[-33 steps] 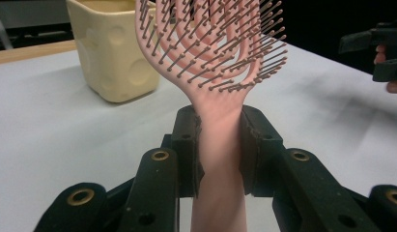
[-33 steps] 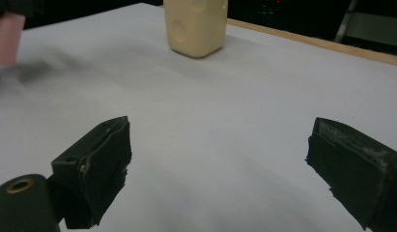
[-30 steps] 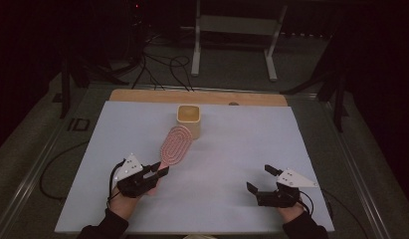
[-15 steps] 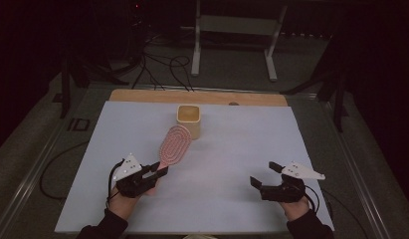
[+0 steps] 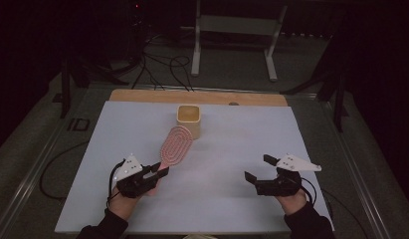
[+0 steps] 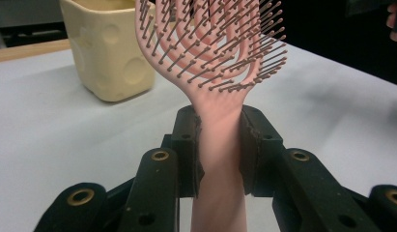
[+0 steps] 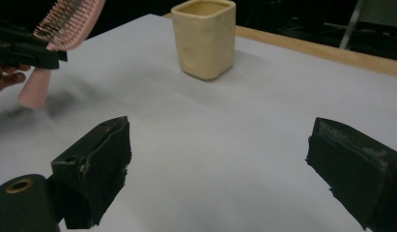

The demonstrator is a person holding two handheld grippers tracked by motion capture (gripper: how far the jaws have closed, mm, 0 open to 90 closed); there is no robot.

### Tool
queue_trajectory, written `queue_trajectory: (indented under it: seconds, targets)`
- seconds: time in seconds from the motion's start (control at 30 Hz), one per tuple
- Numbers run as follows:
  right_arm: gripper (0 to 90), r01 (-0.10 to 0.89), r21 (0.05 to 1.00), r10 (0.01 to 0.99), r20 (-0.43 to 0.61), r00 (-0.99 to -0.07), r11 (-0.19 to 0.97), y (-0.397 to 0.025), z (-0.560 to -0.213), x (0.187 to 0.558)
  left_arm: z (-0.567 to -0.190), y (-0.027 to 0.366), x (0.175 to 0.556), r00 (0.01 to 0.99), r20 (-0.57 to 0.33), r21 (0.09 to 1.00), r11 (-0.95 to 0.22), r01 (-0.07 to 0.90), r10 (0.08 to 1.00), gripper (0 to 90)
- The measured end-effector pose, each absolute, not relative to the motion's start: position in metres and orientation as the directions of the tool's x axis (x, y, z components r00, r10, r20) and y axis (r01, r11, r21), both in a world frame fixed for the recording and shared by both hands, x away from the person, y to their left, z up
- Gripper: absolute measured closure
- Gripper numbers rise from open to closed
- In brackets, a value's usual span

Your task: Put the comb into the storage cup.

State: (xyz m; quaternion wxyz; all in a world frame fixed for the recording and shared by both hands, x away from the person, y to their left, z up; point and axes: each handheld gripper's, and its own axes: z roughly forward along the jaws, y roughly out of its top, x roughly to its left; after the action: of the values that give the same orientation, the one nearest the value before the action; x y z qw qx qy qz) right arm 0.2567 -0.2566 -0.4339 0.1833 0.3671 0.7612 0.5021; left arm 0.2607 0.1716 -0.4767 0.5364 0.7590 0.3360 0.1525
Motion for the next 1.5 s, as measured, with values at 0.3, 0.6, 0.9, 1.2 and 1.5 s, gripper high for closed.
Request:
queue_trajectory:
  seconds: [0.3, 0.6, 0.9, 1.2, 1.5]
  targets:
    - [8.1, 0.343, 0.911, 0.724, 0.075, -0.686, 0.231, -0.244, -0.414, 0.266, -0.476, 0.172, 0.26, 0.731, -0.13, 0.916, -0.202, 0.348, 0.67, 71.8]
    - [8.0, 0.334, 0.913, 0.692, 0.085, -0.717, 0.234, -0.226, -0.403, 0.275, -0.476, 0.171, 0.26, 0.735, -0.129, 0.915, -0.205, 0.347, 0.666, 71.7]
    - [8.0, 0.324, 0.921, 0.662, 0.105, -0.742, 0.217, -0.21, -0.394, 0.282, -0.476, 0.171, 0.259, 0.738, -0.128, 0.917, -0.205, 0.342, 0.662, 71.8]
    - [8.0, 0.325, 0.921, 0.637, 0.121, -0.762, 0.214, -0.192, -0.389, 0.291, -0.476, 0.171, 0.259, 0.74, -0.134, 0.919, -0.197, 0.342, 0.659, 71.8]
    - [8.0, 0.321, 0.922, 0.602, 0.131, -0.788, 0.219, -0.17, -0.384, 0.3, -0.476, 0.173, 0.259, 0.74, -0.133, 0.92, -0.195, 0.34, 0.66, 71.8]
